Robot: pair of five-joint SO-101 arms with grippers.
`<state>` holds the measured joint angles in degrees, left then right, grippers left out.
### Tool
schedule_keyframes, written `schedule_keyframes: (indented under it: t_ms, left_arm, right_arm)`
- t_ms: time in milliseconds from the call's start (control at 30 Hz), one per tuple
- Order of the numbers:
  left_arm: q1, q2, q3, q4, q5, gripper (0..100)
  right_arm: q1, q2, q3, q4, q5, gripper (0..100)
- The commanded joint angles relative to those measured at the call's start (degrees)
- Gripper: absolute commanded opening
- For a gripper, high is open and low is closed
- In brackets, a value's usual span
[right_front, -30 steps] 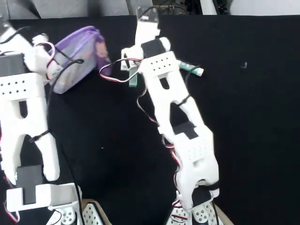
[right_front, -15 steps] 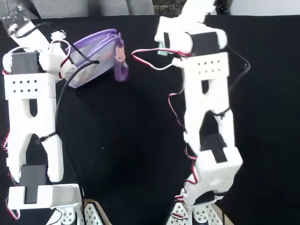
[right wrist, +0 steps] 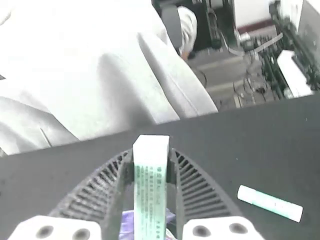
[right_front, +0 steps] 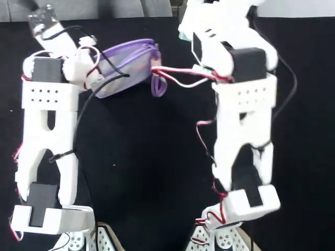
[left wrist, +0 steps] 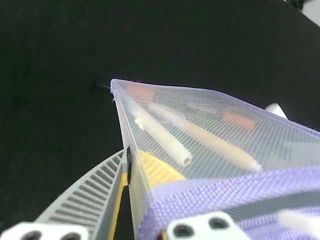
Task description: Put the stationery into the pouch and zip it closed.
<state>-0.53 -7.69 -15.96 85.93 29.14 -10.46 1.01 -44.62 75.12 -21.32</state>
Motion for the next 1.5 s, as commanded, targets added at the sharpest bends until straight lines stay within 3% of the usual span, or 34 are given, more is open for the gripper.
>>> schedule_keyframes:
  t_ms: [0, 233, 333, 667, 1033, 1467]
  left_arm:
    - [4.97, -0.7, -3.3, -0.26, -0.62, 3]
    - [8.84, -1.14, -3.21, 0.0, -1.76, 3]
    - [11.12, -1.23, -3.12, 1.05, -2.55, 3]
    - [13.85, -1.23, -3.12, 1.85, -2.29, 3]
    - [14.29, -1.23, -3.12, 1.76, -2.29, 3]
    - [14.29, -0.79, -3.12, 1.76, -2.29, 3]
  right_arm:
    - [-1.85, -8.13, -3.03, 2.55, 0.44, 4.9]
    - [-4.84, -17.01, -2.86, 8.26, 0.97, 1.9]
    - [-5.1, -19.82, -0.48, 8.53, 4.66, 1.1]
    - [-4.84, -35.91, 24.04, -5.27, 5.45, 1.1]
    - [-5.1, -64.13, 65.63, -36.13, 9.76, 1.1]
    - [-5.19, -68.7, 96.04, -71.3, 9.76, 1.1]
